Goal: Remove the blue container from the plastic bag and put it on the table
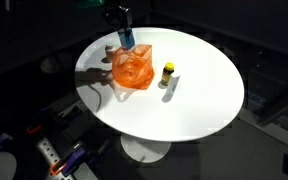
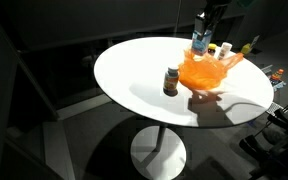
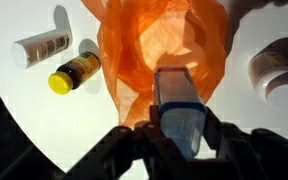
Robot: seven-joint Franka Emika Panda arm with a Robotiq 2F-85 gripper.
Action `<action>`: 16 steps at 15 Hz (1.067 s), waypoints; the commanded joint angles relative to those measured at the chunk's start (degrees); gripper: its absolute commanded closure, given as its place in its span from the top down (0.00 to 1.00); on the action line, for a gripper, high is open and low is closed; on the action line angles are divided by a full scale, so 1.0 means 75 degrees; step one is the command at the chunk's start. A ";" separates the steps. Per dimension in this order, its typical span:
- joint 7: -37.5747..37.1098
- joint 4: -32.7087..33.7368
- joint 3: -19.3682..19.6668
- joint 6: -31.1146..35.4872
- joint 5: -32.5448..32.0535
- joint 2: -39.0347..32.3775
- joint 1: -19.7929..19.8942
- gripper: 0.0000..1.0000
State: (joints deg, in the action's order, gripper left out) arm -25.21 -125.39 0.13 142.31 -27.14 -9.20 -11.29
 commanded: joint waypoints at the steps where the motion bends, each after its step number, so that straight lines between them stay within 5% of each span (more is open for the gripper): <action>1: -0.0322 -0.0218 -0.0118 0.0209 -0.0579 0.0323 -0.0062 0.19; 16: 0.0292 0.0266 -0.0464 0.1162 -0.0965 -0.0362 -0.0148 0.19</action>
State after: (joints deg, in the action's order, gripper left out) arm -24.80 -125.37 -3.35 149.67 -33.71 -9.84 -12.28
